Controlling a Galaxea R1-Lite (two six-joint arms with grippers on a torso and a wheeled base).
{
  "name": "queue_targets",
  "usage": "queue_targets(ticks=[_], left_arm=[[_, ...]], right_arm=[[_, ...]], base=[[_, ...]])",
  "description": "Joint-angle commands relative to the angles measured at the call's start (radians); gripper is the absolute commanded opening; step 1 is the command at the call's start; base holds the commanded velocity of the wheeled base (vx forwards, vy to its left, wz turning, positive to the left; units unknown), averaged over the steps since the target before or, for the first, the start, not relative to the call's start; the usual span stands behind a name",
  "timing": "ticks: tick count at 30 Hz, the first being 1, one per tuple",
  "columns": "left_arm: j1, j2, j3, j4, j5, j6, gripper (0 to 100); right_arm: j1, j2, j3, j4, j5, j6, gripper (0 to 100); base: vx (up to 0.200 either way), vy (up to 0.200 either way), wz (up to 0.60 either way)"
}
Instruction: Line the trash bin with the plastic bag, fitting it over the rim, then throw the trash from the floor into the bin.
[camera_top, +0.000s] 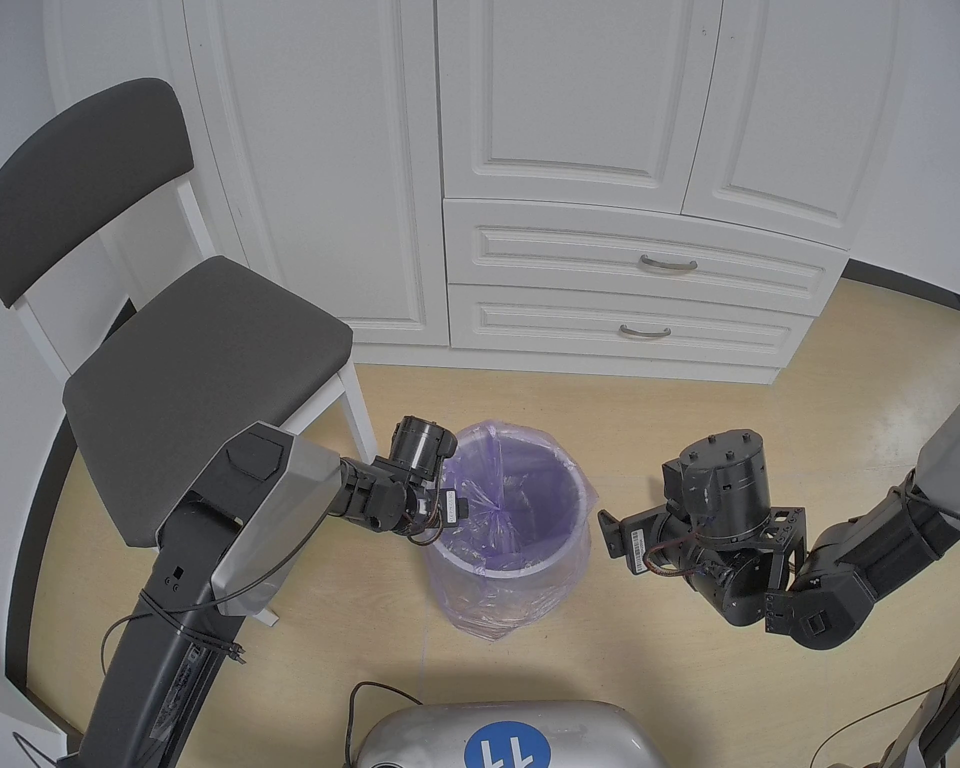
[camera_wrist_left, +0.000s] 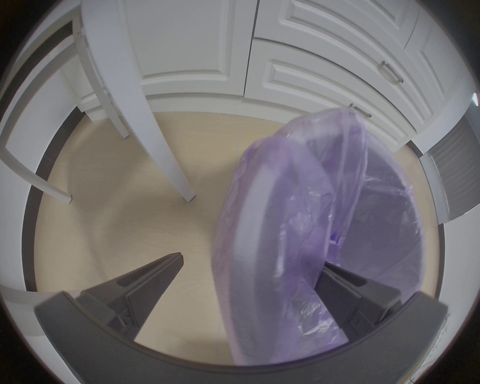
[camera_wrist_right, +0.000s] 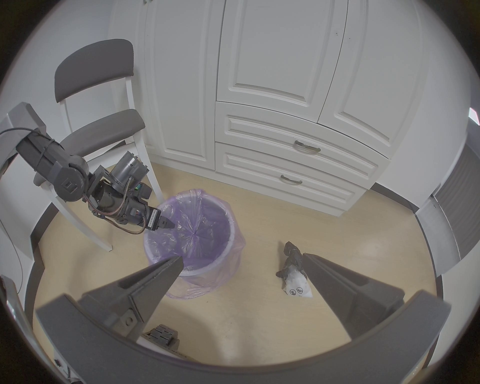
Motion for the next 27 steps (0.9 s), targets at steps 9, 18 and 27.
queue_targets(ticks=[9, 18, 27], left_arm=[[0.010, 0.024, -0.002, -0.002, -0.001, 0.003, 100], [0.019, -0.062, 0.069, 0.006, 0.013, 0.105, 100], [0.018, -0.060, 0.070, 0.055, 0.031, 0.104, 100]], right_arm=[[-0.009, 0.018, -0.005, 0.000, 0.001, -0.001, 100], [-0.038, 0.012, 0.028, 0.000, 0.001, -0.057, 100], [-0.055, 0.007, 0.054, -0.043, 0.006, -0.093, 100]], base=[[0.000, 0.000, 0.00], [0.000, 0.000, 0.00], [0.000, 0.000, 0.00]])
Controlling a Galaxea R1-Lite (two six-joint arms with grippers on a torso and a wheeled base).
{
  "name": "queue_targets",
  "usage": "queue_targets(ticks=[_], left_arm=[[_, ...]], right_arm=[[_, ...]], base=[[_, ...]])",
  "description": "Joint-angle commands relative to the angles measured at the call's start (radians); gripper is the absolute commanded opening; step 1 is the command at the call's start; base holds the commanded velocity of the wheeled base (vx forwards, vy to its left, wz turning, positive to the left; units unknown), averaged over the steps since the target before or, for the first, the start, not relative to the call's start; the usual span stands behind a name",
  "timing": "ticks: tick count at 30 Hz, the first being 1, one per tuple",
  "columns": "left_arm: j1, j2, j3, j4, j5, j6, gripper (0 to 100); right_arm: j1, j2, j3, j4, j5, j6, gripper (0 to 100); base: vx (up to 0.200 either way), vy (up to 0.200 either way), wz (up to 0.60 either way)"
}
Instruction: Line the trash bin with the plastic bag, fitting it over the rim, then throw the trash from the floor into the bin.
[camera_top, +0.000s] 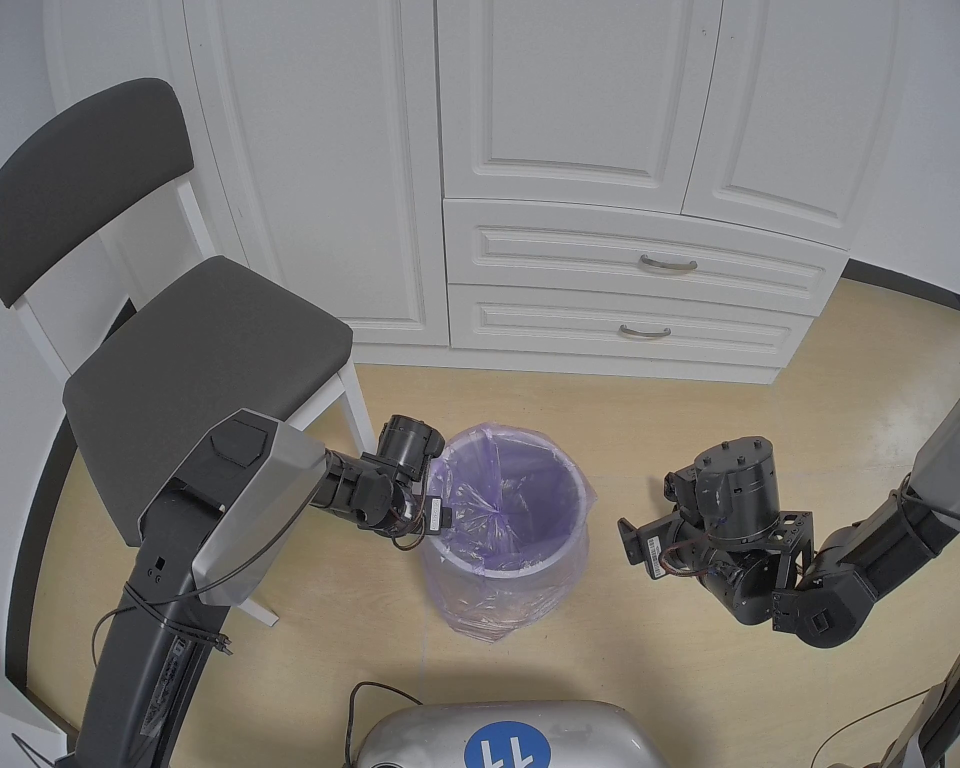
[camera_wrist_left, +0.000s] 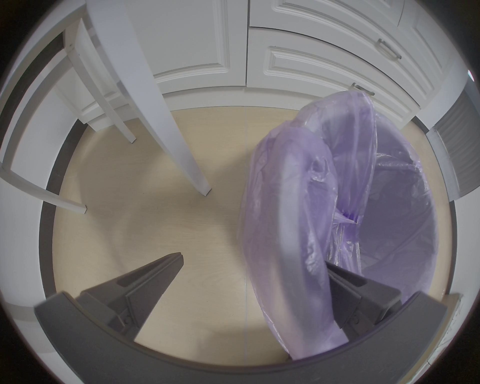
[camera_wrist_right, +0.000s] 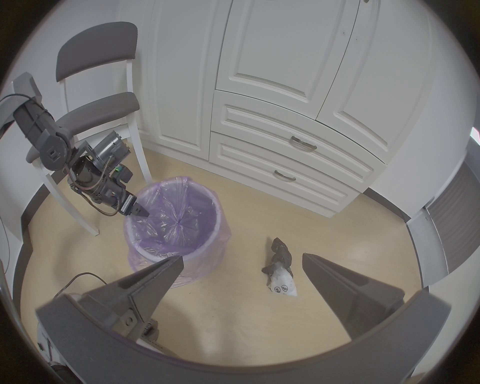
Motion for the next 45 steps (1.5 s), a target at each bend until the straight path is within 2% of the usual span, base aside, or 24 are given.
queue_targets(ticks=[1, 9, 13, 20, 24, 29, 31, 32, 33, 38, 40, 41, 42, 43, 45], left_arm=[[0.000, -0.012, -0.005, -0.002, 0.001, 0.001, 100], [-0.022, -0.073, 0.006, -0.005, 0.000, -0.004, 100], [-0.054, -0.173, 0.085, -0.003, 0.001, -0.002, 100], [-0.140, -0.426, 0.346, -0.005, 0.003, 0.005, 100], [-0.220, -0.630, 0.562, -0.007, -0.002, 0.005, 100], [-0.281, -0.825, 0.791, -0.023, -0.008, 0.005, 100], [-0.287, -0.894, 0.878, -0.071, -0.011, 0.004, 100], [-0.287, -0.894, 0.878, -0.071, -0.011, 0.004, 100], [-0.289, -0.972, 0.989, -0.154, -0.023, 0.004, 100], [-0.290, -1.124, 1.280, -0.395, -0.083, 0.008, 100], [-0.290, -1.133, 1.294, -0.408, -0.085, 0.008, 100], [-0.290, -1.198, 1.386, -0.520, -0.088, 0.008, 100], [-0.290, -1.198, 1.386, -0.520, -0.088, 0.008, 100], [-0.290, -1.257, 1.446, -0.605, -0.092, 0.008, 100], [-0.290, -1.300, 1.472, -0.646, -0.100, 0.011, 100]], right_arm=[[-0.014, -0.005, 0.007, -0.005, 0.003, -0.009, 100], [-0.073, -0.011, -0.007, -0.037, 0.008, -0.018, 100], [-0.076, -0.018, -0.001, -0.055, 0.026, -0.020, 100], [-0.090, -0.072, 0.059, -0.043, 0.026, -0.086, 100], [-0.145, -0.080, 0.100, -0.038, 0.037, -0.173, 100], [-0.212, 0.005, 0.056, -0.034, 0.065, -0.184, 100], [-0.249, 0.068, 0.019, -0.025, 0.069, -0.184, 100], [-0.249, 0.068, 0.019, -0.025, 0.069, -0.184, 100], [-0.297, 0.143, -0.039, -0.002, 0.074, -0.184, 100], [-0.412, 0.334, -0.207, 0.086, 0.120, -0.166, 100], [-0.418, 0.345, -0.216, 0.090, 0.124, -0.164, 100], [-0.449, 0.423, -0.285, 0.110, 0.200, -0.124, 100], [-0.449, 0.423, -0.285, 0.110, 0.200, -0.124, 100], [-0.475, 0.482, -0.345, 0.133, 0.279, -0.087, 100], [-0.495, 0.528, -0.406, 0.160, 0.324, -0.054, 100]], base=[[0.000, 0.000, 0.00], [0.000, 0.000, 0.00], [0.000, 0.000, 0.00], [0.000, 0.000, 0.00], [0.000, 0.000, 0.00], [0.000, 0.000, 0.00], [0.000, 0.000, 0.00], [0.000, 0.000, 0.00], [0.000, 0.000, 0.00], [0.000, 0.000, 0.00], [0.000, 0.000, 0.00], [0.000, 0.000, 0.00], [0.000, 0.000, 0.00], [0.000, 0.000, 0.00], [0.000, 0.000, 0.00]])
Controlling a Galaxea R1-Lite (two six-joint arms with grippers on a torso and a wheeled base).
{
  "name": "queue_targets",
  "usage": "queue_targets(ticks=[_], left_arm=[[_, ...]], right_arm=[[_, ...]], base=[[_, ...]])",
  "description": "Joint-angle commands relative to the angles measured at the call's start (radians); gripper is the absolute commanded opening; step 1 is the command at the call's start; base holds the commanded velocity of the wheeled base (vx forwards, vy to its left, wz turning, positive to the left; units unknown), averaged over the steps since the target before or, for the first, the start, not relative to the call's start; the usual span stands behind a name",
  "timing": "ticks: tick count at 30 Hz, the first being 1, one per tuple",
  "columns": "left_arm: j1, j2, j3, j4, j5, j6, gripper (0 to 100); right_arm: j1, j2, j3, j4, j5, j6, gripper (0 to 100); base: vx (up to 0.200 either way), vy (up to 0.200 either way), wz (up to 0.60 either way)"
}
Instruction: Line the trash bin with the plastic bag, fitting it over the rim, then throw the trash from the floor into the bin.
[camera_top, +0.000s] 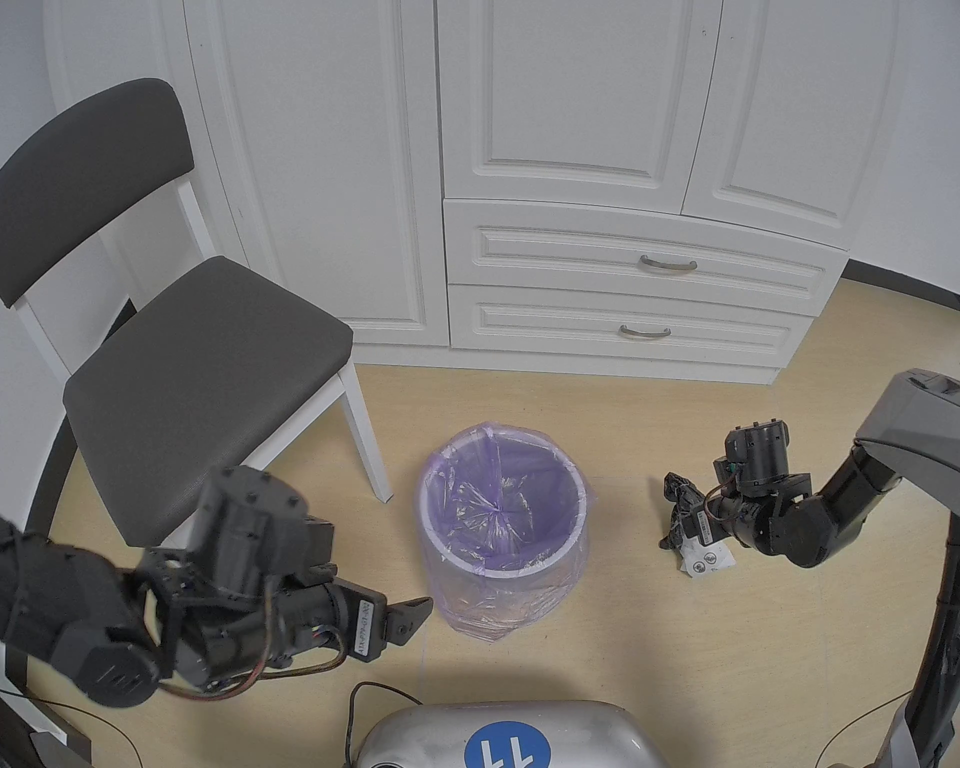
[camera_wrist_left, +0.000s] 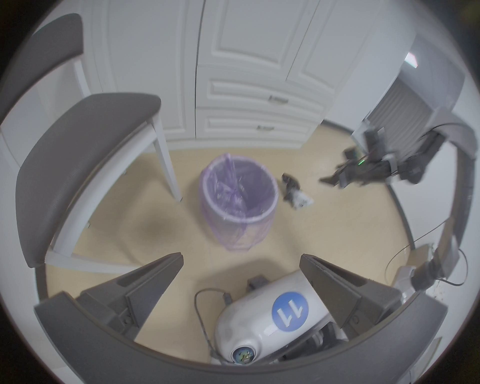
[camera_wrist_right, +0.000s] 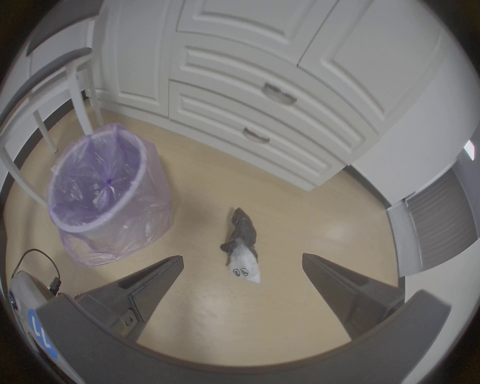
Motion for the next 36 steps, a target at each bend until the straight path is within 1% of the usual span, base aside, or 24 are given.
queue_targets(ticks=[1, 3, 4, 6, 8, 9, 11, 12, 14, 15, 16, 17, 19, 20, 21, 22, 25, 31, 33, 36], left_arm=[[-0.012, -0.279, 0.215, -0.188, -0.038, 0.008, 100], [-0.004, -0.324, 0.218, -0.187, -0.060, 0.025, 100], [-0.004, -0.331, 0.220, -0.185, -0.061, 0.027, 100], [0.004, -0.374, 0.226, -0.188, -0.064, 0.025, 100], [0.014, -0.408, 0.238, -0.199, -0.067, 0.024, 100], [0.025, -0.427, 0.243, -0.199, -0.069, 0.024, 100], [0.039, -0.454, 0.244, -0.199, -0.070, 0.024, 100], [0.041, -0.460, 0.244, -0.199, -0.070, 0.025, 100], [0.041, -0.460, 0.244, -0.199, -0.070, 0.025, 100], [0.047, -0.496, 0.236, -0.199, -0.075, 0.031, 100], [0.048, -0.497, 0.236, -0.200, -0.075, 0.031, 100], [0.048, -0.517, 0.233, -0.200, -0.075, 0.039, 100], [0.047, -0.529, 0.236, -0.199, -0.075, 0.047, 100], [0.047, -0.545, 0.246, -0.197, -0.075, 0.065, 100], [0.047, -0.546, 0.247, -0.197, -0.075, 0.067, 100], [0.047, -0.555, 0.264, -0.197, -0.073, 0.094, 100], [0.047, -0.569, 0.284, -0.199, -0.073, 0.131, 100], [0.047, -0.586, 0.285, -0.199, -0.072, 0.139, 100], [0.048, -0.601, 0.281, -0.199, -0.072, 0.137, 100], [0.048, -0.621, 0.275, -0.199, -0.072, 0.139, 100]], right_arm=[[-0.133, 0.291, -0.242, 0.089, 0.166, 0.092, 100], [-0.149, 0.343, -0.333, 0.140, 0.169, 0.112, 100], [-0.153, 0.351, -0.351, 0.152, 0.169, 0.117, 100], [-0.154, 0.399, -0.471, 0.250, 0.174, 0.147, 100], [-0.154, 0.445, -0.584, 0.350, 0.194, 0.174, 100], [-0.154, 0.466, -0.669, 0.431, 0.220, 0.195, 100], [-0.154, 0.526, -0.819, 0.549, 0.246, 0.243, 100], [-0.154, 0.546, -0.861, 0.580, 0.247, 0.256, 100], [-0.154, 0.546, -0.861, 0.580, 0.247, 0.256, 100], [-0.162, 0.698, -1.166, 0.782, 0.252, 0.328, 100], [-0.163, 0.704, -1.166, 0.790, 0.252, 0.330, 100], [-0.186, 0.744, -1.166, 0.830, 0.260, 0.319, 100], [-0.194, 0.747, -1.166, 0.815, 0.264, 0.313, 100], [-0.202, 0.761, -1.166, 0.775, 0.286, 0.307, 100], [-0.202, 0.762, -1.166, 0.773, 0.287, 0.307, 100], [-0.214, 0.787, -1.166, 0.736, 0.297, 0.304, 100], [-0.220, 0.813, -1.166, 0.686, 0.293, 0.290, 100], [-0.226, 0.839, -1.166, 0.632, 0.283, 0.286, 100], [-0.226, 0.843, -1.166, 0.624, 0.270, 0.286, 100], [-0.229, 0.845, -1.166, 0.627, 0.269, 0.287, 100]], base=[[0.000, 0.000, 0.00], [0.000, 0.000, 0.00], [0.000, 0.000, 0.00], [0.000, 0.000, 0.00], [0.000, 0.000, 0.00], [0.000, 0.000, 0.00], [0.000, 0.000, 0.00], [0.000, 0.000, 0.00], [0.000, 0.000, 0.00], [0.000, 0.000, 0.00], [0.000, 0.000, 0.00], [0.000, 0.000, 0.00], [0.000, 0.000, 0.00], [0.000, 0.000, 0.00], [0.000, 0.000, 0.00], [0.000, 0.000, 0.00], [0.000, 0.000, 0.00], [0.000, 0.000, 0.00], [0.000, 0.000, 0.00], [0.000, 0.000, 0.00]])
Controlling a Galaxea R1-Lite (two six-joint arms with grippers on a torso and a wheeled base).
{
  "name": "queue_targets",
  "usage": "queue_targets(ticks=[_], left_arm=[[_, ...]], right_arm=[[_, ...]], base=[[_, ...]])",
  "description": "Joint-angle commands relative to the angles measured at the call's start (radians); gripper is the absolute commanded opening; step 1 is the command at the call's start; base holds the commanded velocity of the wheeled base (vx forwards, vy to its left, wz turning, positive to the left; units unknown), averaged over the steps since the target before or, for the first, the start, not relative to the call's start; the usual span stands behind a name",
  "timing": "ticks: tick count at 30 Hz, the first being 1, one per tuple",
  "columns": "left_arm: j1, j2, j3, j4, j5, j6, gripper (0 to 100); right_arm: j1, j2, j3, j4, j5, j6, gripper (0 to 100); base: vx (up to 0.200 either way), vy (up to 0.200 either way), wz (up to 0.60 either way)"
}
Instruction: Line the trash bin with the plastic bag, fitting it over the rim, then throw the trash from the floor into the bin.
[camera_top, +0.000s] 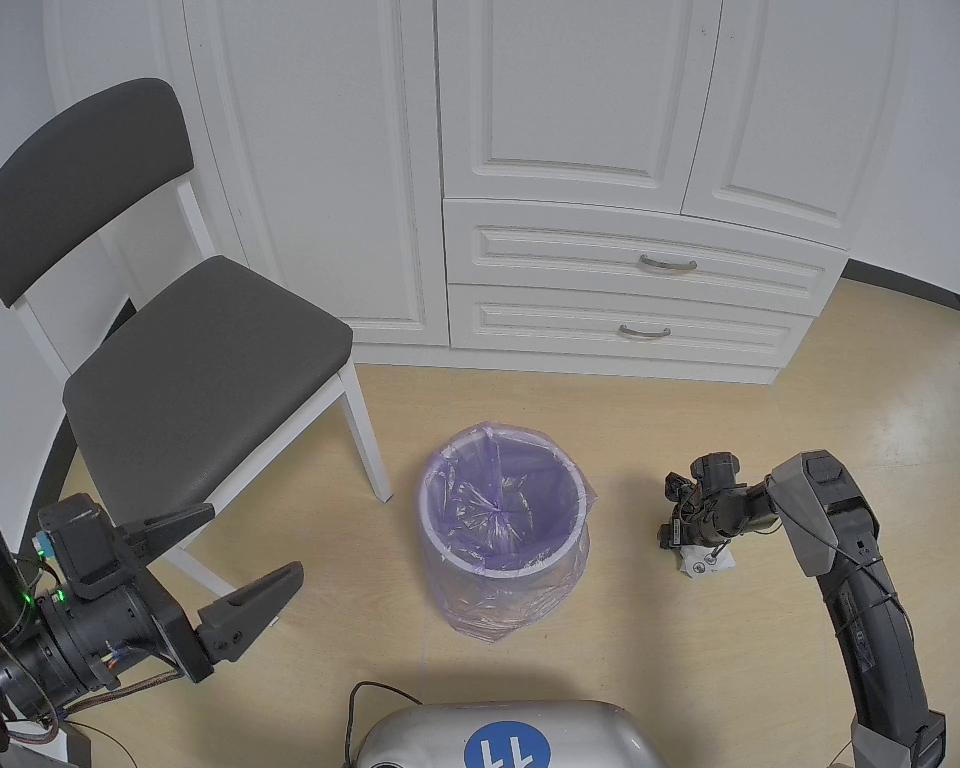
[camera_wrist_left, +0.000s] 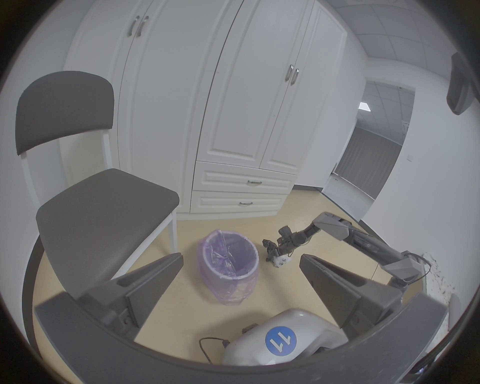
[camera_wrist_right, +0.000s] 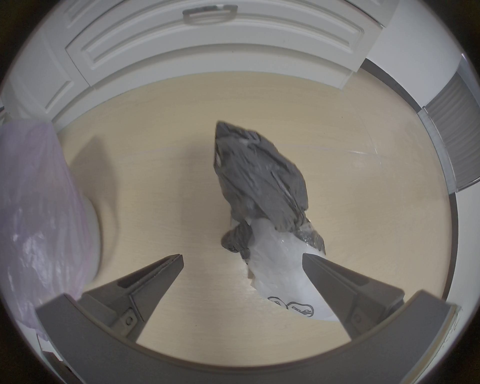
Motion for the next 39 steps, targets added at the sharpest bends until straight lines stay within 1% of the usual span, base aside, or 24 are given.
queue_targets(ticks=[1, 6, 7, 13, 16, 17, 18, 19, 22, 26, 27, 28, 29, 30, 32, 33, 35, 36, 37, 39], left_arm=[[0.001, -0.038, -0.006, -0.001, -0.001, 0.000, 100], [0.001, -0.044, -0.008, -0.001, 0.002, 0.037, 100], [0.001, -0.044, -0.008, -0.001, 0.002, 0.037, 100], [0.000, -0.072, -0.014, -0.001, 0.001, 0.045, 100], [-0.002, -0.084, -0.009, 0.001, 0.002, 0.083, 100], [0.000, -0.083, -0.006, 0.001, 0.004, 0.094, 100], [0.000, -0.083, -0.006, 0.001, 0.004, 0.094, 100], [0.003, -0.084, -0.002, 0.001, 0.007, 0.097, 100], [0.003, -0.086, 0.002, 0.001, 0.007, 0.098, 100], [0.003, -0.087, -0.018, -0.002, 0.010, 0.120, 100], [0.003, -0.093, -0.034, -0.002, 0.011, 0.144, 100], [0.003, -0.100, -0.037, -0.001, 0.011, 0.154, 100], [0.003, -0.100, -0.037, -0.001, 0.011, 0.154, 100], [0.003, -0.126, -0.040, -0.001, 0.011, 0.177, 100], [0.003, -0.155, -0.038, 0.004, 0.011, 0.203, 100], [0.003, -0.167, -0.037, 0.008, 0.011, 0.218, 100], [0.001, -0.190, -0.035, 0.013, 0.013, 0.247, 100], [0.001, -0.199, -0.038, 0.015, 0.013, 0.266, 100], [0.001, -0.202, -0.040, 0.013, 0.013, 0.270, 100], [0.003, -0.205, -0.046, -0.002, 0.013, 0.278, 100]], right_arm=[[-0.004, 0.029, -0.001, 0.002, -0.003, 0.001, 100], [-0.006, 0.029, -0.001, 0.008, -0.003, 0.002, 100], [-0.006, 0.029, -0.001, 0.008, -0.003, 0.002, 0], [-0.007, 0.029, -0.001, 0.011, -0.003, 0.005, 0], [-0.007, 0.029, -0.001, 0.011, -0.010, 0.011, 0], [-0.007, 0.029, -0.001, 0.011, -0.029, 0.013, 0], [-0.007, 0.029, -0.001, 0.011, -0.029, 0.013, 0], [-0.007, 0.031, -0.001, 0.011, -0.072, 0.010, 0], [-0.007, 0.031, -0.001, 0.011, -0.080, 0.008, 0], [-0.004, 0.019, -0.001, -0.001, -0.123, 0.010, 0], [0.005, -0.058, -0.001, 0.009, -0.201, 0.010, 0], [0.010, -0.110, 0.009, 0.011, -0.223, 0.011, 0], [0.010, -0.110, 0.009, 0.011, -0.223, 0.011, 0], [0.031, -0.271, 0.150, -0.009, -0.249, 0.011, 0], [0.057, -0.472, 0.327, -0.051, -0.246, 0.010, 0], [0.070, -0.566, 0.419, -0.084, -0.237, 0.002, 0], [0.093, -0.714, 0.580, -0.164, -0.192, -0.012, 0], [0.106, -0.810, 0.679, -0.235, -0.174, -0.041, 0], [0.111, -0.842, 0.713, -0.259, -0.172, -0.053, 0], [0.140, -1.007, 0.890, -0.388, -0.174, -0.113, 0]], base=[[0.000, 0.000, 0.00], [0.000, 0.000, 0.00], [0.000, 0.000, 0.00], [0.000, 0.000, 0.00], [0.000, 0.000, 0.00], [0.000, 0.000, 0.00], [0.000, 0.000, 0.00], [0.000, 0.000, 0.00], [0.000, 0.000, 0.00], [0.000, 0.000, 0.00], [0.000, 0.000, 0.00], [0.000, 0.000, 0.00], [0.000, 0.000, 0.00], [0.000, 0.000, 0.00], [0.000, 0.000, 0.00], [0.000, 0.000, 0.00], [0.000, 0.000, 0.00], [0.000, 0.000, 0.00], [0.000, 0.000, 0.00], [0.000, 0.000, 0.00]])
